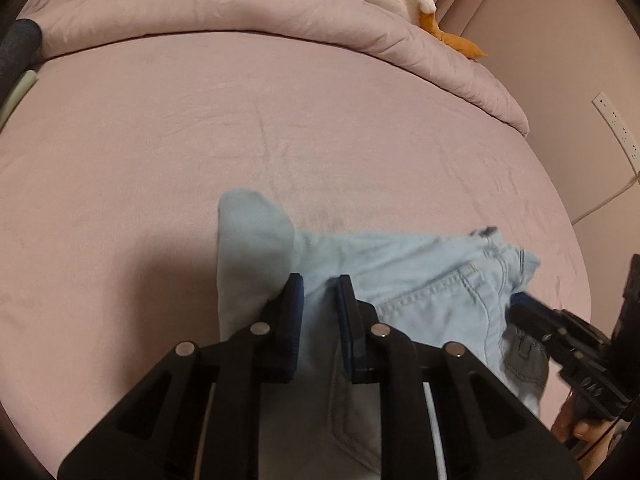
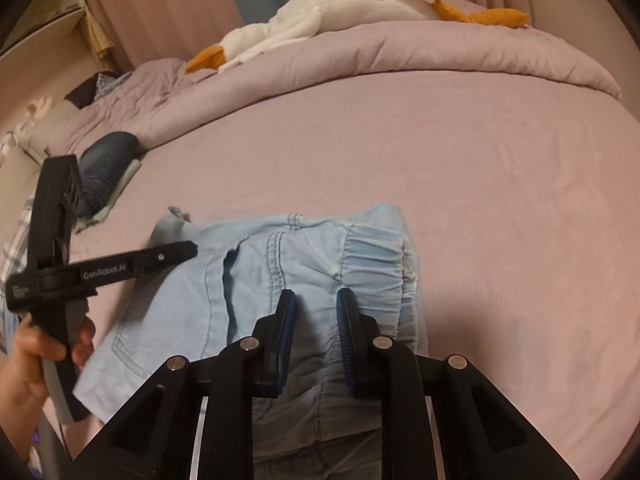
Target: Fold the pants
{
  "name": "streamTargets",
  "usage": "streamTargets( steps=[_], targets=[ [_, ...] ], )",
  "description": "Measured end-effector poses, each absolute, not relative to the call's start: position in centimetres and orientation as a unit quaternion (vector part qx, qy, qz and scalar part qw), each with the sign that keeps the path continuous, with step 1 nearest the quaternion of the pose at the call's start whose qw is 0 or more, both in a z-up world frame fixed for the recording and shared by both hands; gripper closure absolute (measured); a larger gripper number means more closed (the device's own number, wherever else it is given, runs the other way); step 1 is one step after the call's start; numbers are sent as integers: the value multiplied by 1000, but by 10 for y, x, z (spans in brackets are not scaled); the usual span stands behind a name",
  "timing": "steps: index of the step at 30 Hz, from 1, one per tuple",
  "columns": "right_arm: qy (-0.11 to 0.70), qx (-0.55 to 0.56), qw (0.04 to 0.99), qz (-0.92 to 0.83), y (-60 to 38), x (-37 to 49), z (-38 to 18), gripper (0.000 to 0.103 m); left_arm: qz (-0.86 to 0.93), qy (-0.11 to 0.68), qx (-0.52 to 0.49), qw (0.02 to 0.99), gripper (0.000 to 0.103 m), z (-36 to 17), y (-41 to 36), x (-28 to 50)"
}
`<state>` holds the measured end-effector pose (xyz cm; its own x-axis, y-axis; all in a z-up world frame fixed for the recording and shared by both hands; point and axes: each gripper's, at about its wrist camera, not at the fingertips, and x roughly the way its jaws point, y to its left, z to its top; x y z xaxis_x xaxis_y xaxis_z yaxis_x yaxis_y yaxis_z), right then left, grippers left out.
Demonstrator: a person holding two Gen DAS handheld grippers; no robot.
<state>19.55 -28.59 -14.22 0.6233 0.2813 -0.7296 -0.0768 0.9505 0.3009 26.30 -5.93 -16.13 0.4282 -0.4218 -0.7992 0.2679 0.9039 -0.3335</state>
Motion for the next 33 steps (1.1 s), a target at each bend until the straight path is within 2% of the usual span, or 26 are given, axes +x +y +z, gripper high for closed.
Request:
streamTargets(
  steps=[4, 9, 13, 16, 19, 25, 33],
  targets=[
    [380, 128, 905, 143, -273, 163, -120, 84, -238, 461, -92, 850, 88, -143, -45, 215],
    [417, 43, 900, 118, -255, 131, -146, 84, -253, 462, -91, 845, 88, -174, -30, 149],
    [404, 56, 906, 116, -260, 116, -165, 84, -250, 443, -102, 855, 88, -180, -17, 114],
    [436, 65, 891, 107, -259, 125, -152, 84, -250, 447, -120, 850, 88, -182, -4, 101],
    [413, 103, 893, 147, -254, 126, -129, 78, -250, 448, -129, 849, 88, -185, 1, 92],
    [414, 70, 878, 229, -195, 182, -112, 78, -256, 451, -142, 843, 88, -184, 2, 89],
    [492, -14, 834, 251, -111, 263, -150, 79, -264, 447, -137, 843, 87, -186, 6, 94]
  ],
)
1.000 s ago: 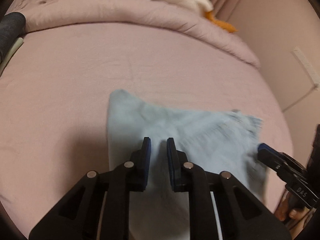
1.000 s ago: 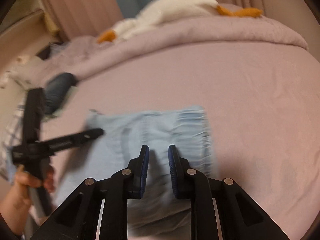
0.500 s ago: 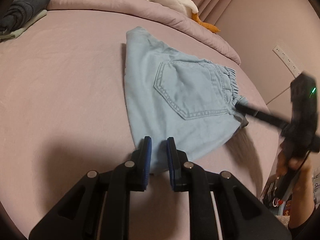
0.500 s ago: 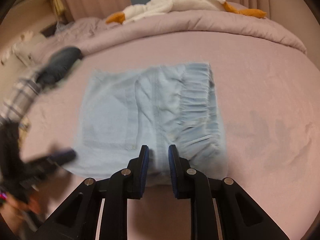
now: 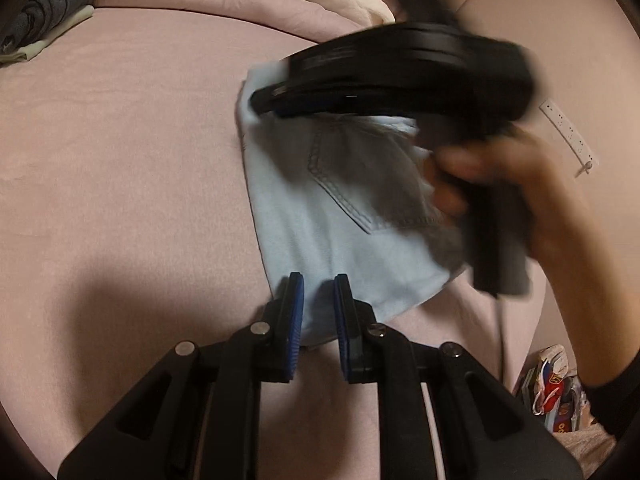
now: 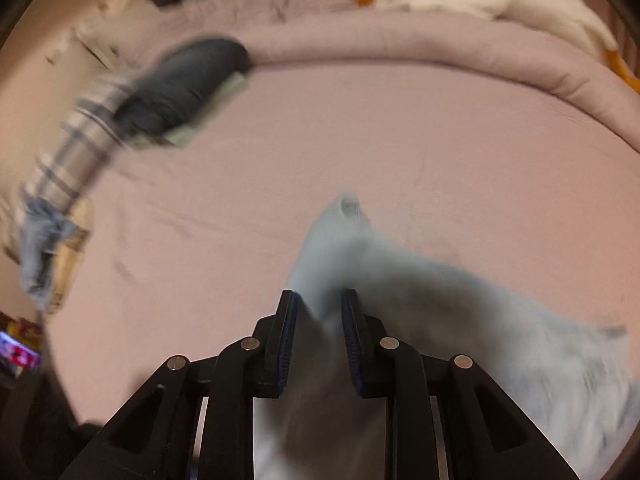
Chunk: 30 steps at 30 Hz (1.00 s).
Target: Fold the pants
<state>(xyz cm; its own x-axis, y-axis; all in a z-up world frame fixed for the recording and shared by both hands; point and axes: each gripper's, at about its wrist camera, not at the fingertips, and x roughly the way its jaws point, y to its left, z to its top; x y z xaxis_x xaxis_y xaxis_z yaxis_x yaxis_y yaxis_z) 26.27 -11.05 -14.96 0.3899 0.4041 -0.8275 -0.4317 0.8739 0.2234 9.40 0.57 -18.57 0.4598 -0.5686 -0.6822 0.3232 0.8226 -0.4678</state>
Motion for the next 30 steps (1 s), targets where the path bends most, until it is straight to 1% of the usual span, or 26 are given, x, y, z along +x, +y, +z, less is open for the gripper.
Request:
streamTargets(
  steps=[1, 2, 5, 6, 8, 10, 14, 18, 19, 21, 22, 23, 24, 25, 27, 28, 29, 30],
  targets=[
    [501, -25, 832, 235, -106, 273, -157, 82, -264, 446, -135, 844, 87, -186, 6, 94],
    [499, -19, 835, 232, -107, 279, -158, 83, -264, 446, -134, 845, 87, -186, 5, 94],
    [503, 42, 837, 212, -119, 297, -151, 83, -267, 444, -134, 845, 87, -186, 4, 90],
    [499, 37, 845, 191, -122, 296, -149, 78, -266, 444, -132, 846, 87, -185, 3, 89],
    [489, 47, 850, 189, -127, 287, -141, 77, -263, 443, -131, 847, 87, -185, 2, 87],
    [462, 52, 861, 204, -133, 262, -127, 77, -262, 443, -129, 848, 87, -184, 0, 85],
    [410, 19, 891, 193, -160, 185, -102, 77, -261, 448, -131, 845, 88, -183, -3, 88],
    [388, -46, 910, 136, -198, 115, -105, 77, -254, 451, -127, 846, 88, -181, -7, 89],
    [394, -67, 909, 118, -209, 94, -115, 77, -252, 451, -123, 847, 88, -180, -9, 89],
    [428, -73, 895, 99, -228, 75, -137, 77, -251, 454, -119, 847, 88, -179, -12, 90],
    [430, -65, 895, 102, -242, 56, -152, 77, -249, 452, -114, 849, 88, -178, -14, 89],
    [413, -40, 904, 107, -252, 42, -152, 77, -247, 452, -110, 850, 87, -177, -16, 88],
    [424, -13, 900, 100, -263, 32, -152, 77, -244, 452, -112, 851, 87, -176, -15, 87],
    [457, 0, 886, 78, -270, 31, -158, 77, -243, 455, -118, 848, 88, -176, -12, 88],
    [460, 46, 883, 76, -289, 21, -165, 77, -243, 460, -139, 843, 82, -175, -2, 88],
    [453, 82, 884, 85, -302, 13, -163, 77, -237, 463, -147, 841, 63, -174, 5, 86],
    [438, 126, 886, 89, -319, 1, -159, 74, -232, 463, -159, 841, 51, -175, 13, 83],
    [428, 149, 887, 91, -328, -4, -157, 63, -235, 460, -178, 838, 50, -176, 21, 80]
  ],
)
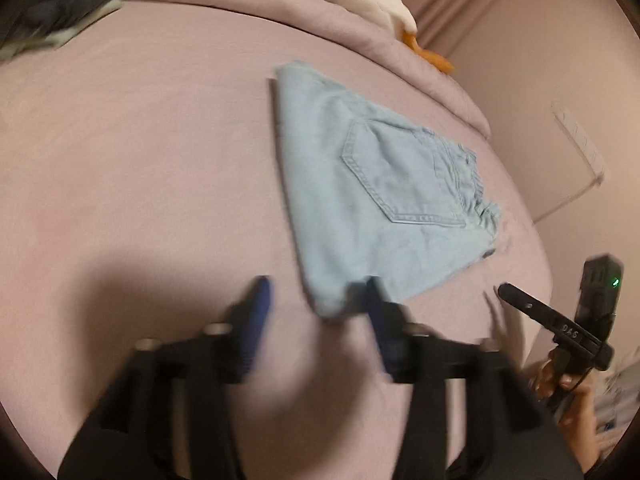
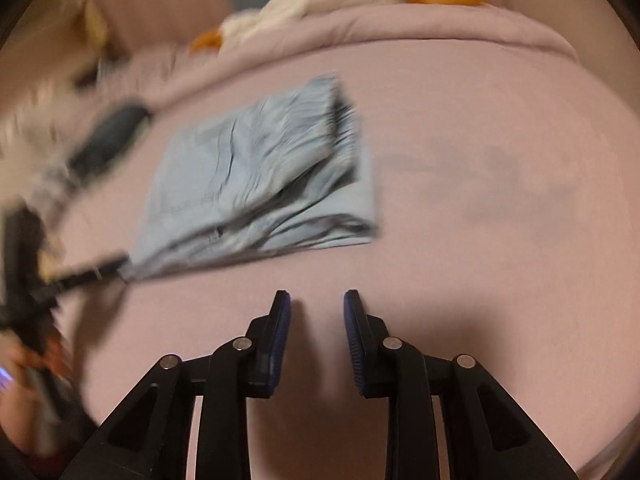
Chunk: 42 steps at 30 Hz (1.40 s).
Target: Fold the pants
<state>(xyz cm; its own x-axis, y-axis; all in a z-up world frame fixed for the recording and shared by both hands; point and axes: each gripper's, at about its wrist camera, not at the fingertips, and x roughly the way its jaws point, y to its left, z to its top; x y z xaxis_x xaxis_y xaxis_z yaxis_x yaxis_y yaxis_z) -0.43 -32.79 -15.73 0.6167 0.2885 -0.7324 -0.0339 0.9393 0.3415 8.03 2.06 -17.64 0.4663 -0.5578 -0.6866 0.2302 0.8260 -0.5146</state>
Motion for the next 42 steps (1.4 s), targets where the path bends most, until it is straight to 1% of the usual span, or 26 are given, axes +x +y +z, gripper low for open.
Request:
streamTargets(
  steps=[2, 3, 5, 8, 9, 12, 17, 20, 25, 29, 34, 42],
  targets=[
    [401, 224, 883, 101, -354, -15, -154, 47, -238, 462, -217, 827, 50, -180, 36, 76],
    [394, 253, 877, 104, -363, -15, -156, 43, -239, 462, -230, 823, 50, -180, 41, 76],
    [385, 321, 858, 113, -382, -15, -162, 42, -243, 465, -262, 810, 50, -184, 49, 75],
    [389, 366, 838, 112, -386, 0, -173, 34, -249, 474, -302, 789, 49, -188, 56, 83],
    [399, 379, 828, 113, -387, 7, -179, 34, -253, 477, -316, 780, 49, -190, 57, 88],
    [395, 400, 817, 128, -381, 23, -183, 34, -258, 480, -329, 771, 49, -189, 53, 102],
    [408, 406, 805, 145, -378, 52, -187, 33, -263, 482, -324, 770, 49, -186, 42, 126],
    [410, 416, 795, 163, -375, 62, -190, 31, -269, 483, -316, 771, 49, -184, 35, 138],
    [422, 421, 781, 188, -372, 74, -192, 31, -274, 483, -310, 772, 49, -186, 26, 155],
    [442, 378, 789, 196, -358, 88, -189, 30, -277, 485, -284, 779, 49, -184, 11, 173],
    [449, 337, 803, 202, -345, 104, -186, 28, -280, 483, -263, 787, 48, -185, -2, 190],
    [446, 319, 808, 215, -342, 115, -188, 28, -288, 485, -256, 785, 47, -186, -7, 202]
  ],
)
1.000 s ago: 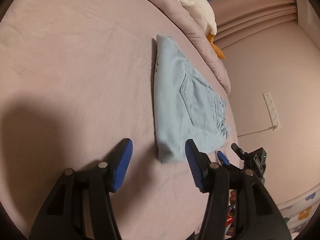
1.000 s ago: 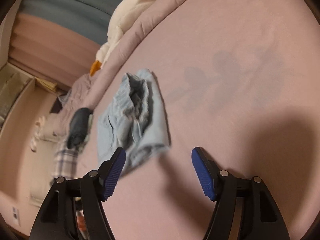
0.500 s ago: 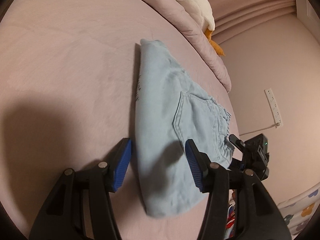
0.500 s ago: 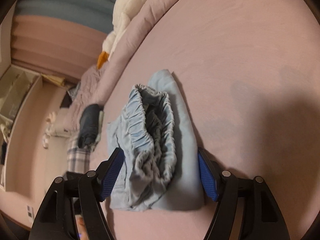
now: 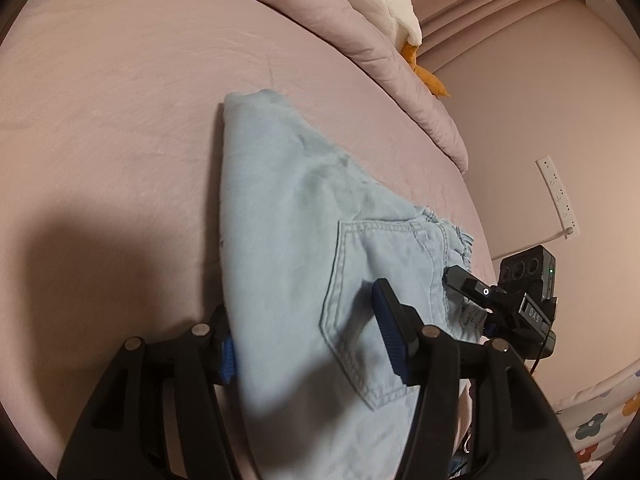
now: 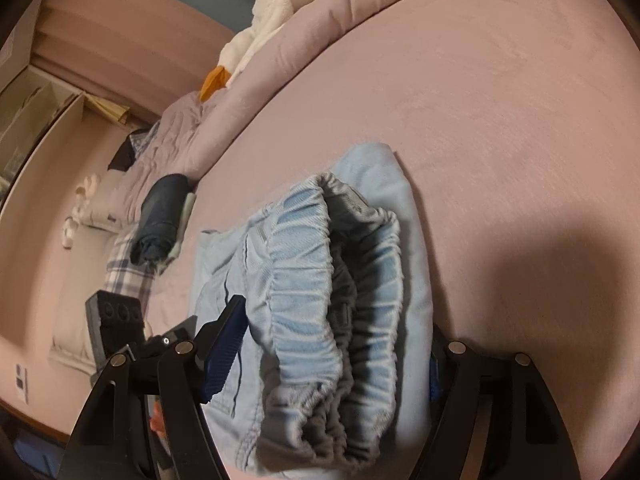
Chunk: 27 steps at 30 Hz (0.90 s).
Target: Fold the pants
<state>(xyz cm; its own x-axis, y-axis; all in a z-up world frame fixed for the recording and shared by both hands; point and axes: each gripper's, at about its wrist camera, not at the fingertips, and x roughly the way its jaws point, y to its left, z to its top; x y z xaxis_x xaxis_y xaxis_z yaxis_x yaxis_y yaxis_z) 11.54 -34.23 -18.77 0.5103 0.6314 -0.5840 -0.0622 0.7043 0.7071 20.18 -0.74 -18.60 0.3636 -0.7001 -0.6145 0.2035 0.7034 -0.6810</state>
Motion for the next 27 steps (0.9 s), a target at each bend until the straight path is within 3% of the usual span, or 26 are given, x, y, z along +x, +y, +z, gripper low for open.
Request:
streamTargets(
  steps=[16, 27],
  targets=[
    [443, 287, 824, 206, -332, 122, -182, 28, -265, 481, -184, 815, 50, -178, -30, 203],
    [432, 232, 858, 151, -314, 115, -170, 52, -208, 485, -109, 842, 61, -172, -46, 197]
  ],
)
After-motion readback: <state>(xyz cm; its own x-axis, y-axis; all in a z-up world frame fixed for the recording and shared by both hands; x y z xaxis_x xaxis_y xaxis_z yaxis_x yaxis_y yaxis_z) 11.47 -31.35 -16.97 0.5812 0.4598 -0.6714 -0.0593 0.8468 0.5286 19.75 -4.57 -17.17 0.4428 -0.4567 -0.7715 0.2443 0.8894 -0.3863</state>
